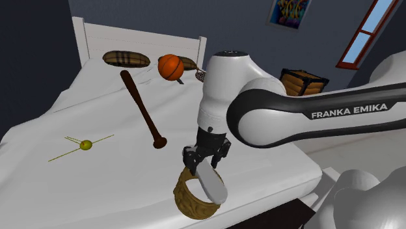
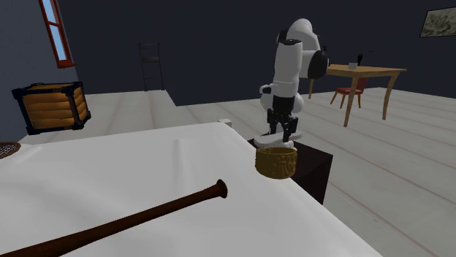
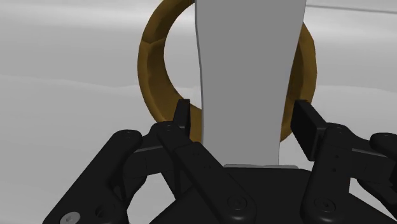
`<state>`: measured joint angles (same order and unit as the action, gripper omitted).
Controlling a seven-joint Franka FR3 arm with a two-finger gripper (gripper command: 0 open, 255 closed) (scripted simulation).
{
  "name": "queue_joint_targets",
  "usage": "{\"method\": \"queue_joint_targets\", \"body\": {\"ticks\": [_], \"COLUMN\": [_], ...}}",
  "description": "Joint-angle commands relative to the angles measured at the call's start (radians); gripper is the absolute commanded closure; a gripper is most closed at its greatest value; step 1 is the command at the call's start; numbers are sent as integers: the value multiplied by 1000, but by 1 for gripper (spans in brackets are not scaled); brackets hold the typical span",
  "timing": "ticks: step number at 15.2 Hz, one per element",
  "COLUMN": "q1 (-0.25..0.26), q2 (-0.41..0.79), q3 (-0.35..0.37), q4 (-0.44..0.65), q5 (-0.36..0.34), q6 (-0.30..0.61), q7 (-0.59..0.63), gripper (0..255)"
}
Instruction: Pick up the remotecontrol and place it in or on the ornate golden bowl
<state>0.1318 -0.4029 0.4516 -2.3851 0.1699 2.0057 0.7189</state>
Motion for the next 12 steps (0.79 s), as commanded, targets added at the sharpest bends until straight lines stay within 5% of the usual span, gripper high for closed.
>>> {"method": "queue_joint_targets", "body": {"ticks": [1,12], "q1": [-2,-3], "q2": [13,34], "q3": [4,14], "q4": [-19,-55], "q5": [-2,-3], "q6": [33,90], "q7": [-1,4], "gripper": [255,255]}}
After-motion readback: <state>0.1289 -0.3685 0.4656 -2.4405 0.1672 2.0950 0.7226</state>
